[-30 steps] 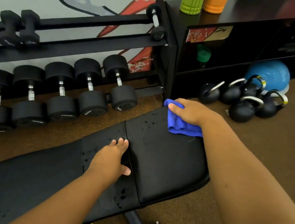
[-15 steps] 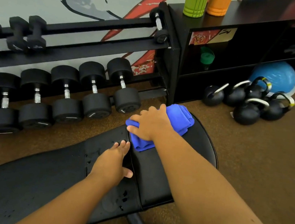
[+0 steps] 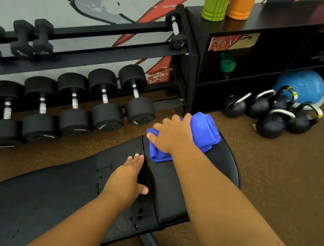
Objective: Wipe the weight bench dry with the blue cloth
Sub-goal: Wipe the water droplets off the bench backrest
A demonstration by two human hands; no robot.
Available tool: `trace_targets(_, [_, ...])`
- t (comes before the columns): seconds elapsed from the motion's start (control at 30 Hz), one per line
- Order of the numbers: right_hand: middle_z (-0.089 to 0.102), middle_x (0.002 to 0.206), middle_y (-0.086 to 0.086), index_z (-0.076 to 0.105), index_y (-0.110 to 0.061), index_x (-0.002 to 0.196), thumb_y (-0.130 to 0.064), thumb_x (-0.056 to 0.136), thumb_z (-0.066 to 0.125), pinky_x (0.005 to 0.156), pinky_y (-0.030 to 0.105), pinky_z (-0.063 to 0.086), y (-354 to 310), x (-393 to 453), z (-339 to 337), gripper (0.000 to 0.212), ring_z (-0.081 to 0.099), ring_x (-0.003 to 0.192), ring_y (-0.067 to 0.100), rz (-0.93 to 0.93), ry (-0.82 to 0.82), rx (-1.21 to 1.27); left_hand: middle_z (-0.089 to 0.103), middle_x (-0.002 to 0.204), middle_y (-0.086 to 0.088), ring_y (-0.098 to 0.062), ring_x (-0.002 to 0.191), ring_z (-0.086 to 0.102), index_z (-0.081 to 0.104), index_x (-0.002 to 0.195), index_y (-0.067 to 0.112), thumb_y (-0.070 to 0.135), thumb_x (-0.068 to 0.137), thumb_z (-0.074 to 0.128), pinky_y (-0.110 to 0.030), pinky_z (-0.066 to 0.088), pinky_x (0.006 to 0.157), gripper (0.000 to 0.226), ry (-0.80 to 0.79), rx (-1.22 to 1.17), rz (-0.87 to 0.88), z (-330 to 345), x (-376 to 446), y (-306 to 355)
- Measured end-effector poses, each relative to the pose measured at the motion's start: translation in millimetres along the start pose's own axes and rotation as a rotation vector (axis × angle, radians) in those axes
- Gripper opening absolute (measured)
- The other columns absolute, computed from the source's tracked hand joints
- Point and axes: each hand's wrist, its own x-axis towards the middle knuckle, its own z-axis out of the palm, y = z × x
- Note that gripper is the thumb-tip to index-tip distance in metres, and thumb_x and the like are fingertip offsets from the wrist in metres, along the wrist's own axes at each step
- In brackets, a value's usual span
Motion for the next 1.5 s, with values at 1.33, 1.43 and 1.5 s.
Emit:
trace_targets(1.33, [-0.006,0.162,-0.009,0.012,-0.050,0.148,-0.059,0.097,0.017,0.098,0.078,-0.012,-18.4,-72.1,19.8,0.053,-0.022,0.139,0.052,0.025,0.083,0.000,-0.005,0.161,-0.001,-0.014,0.148,-0.002,0.002,0.153,0.014,0.025,0.084,0.071,-0.029,0.013,0.118,0.099,-0.050,0.018,0.004,-6.6,-3.1,-2.2])
trace_targets(1.43, [0.000,0.162,-0.012,0.021,-0.050,0.146,-0.058,0.096,0.019,0.097,0.078,-0.016,-16.7,-104.7,27.4,0.051,-0.018,0.141,0.050,-0.147,0.071,-0.019,-0.004,0.161,0.000,-0.013,0.148,-0.002,0.003,0.153,0.015,0.025,0.084,0.072,-0.029,0.012,0.119,0.099,-0.043,0.006,0.004,-6.4,-3.5,-3.3])
trace_targets(1.5, [0.025,0.158,-0.011,0.041,-0.050,0.138,-0.058,0.093,0.025,0.100,0.080,-0.005,-12.5,-134.5,32.9,0.049,0.002,0.143,0.051,-0.214,0.072,0.020,-0.004,0.161,0.000,-0.013,0.148,-0.002,0.003,0.153,0.015,0.025,0.084,0.072,-0.029,0.012,0.119,0.098,-0.045,0.009,0.003,-6.8,-4.0,-3.7])
